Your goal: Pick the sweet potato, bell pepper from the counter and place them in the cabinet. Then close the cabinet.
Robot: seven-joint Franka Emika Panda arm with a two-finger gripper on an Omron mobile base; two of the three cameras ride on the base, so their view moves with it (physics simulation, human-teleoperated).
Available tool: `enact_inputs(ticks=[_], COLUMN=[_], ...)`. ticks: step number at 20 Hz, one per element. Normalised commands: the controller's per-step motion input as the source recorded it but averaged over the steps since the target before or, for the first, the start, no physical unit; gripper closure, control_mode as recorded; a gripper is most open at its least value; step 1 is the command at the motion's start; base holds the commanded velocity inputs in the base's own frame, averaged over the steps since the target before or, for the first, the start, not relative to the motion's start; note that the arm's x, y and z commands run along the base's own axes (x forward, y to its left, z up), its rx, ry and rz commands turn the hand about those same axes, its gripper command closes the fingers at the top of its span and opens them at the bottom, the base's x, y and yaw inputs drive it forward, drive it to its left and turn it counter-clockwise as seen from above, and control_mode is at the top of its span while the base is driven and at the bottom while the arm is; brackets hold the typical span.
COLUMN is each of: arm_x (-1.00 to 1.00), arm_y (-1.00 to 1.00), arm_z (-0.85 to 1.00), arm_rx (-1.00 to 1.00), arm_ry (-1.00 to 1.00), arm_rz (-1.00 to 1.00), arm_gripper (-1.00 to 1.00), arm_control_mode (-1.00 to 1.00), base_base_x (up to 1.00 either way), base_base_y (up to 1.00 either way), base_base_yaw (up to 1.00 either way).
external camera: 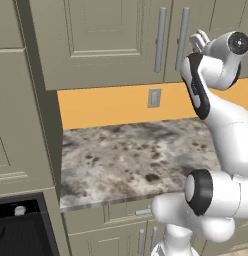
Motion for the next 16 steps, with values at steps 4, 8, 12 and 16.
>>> enact_inputs(ticks=[4, 8, 12, 16], arm_x=[-1.00, -1.00, -1.00, -1.00], arm_y=[-0.94, -0.88, -0.55, -0.04], arm_z=[-1.00, -1.00, -0.89, -0.50], arm_rx=[0.15, 0.09, 0.07, 0.00], arm_ry=[-0.17, -0.17, -0.16, -0.09], arm_rz=[0.00, 0.00, 0.00, 0.00], arm_gripper=[-1.00, -1.00, -1.00, -1.00], arm_control_mode=[-1.00, -1.00, -1.00, -1.00], base_base_x=[0.00, 0.00, 0.00, 0.00], base_base_y=[0.00, 0.00, 0.00, 0.00], base_base_yaw=[0.00, 0.00, 0.00, 0.00])
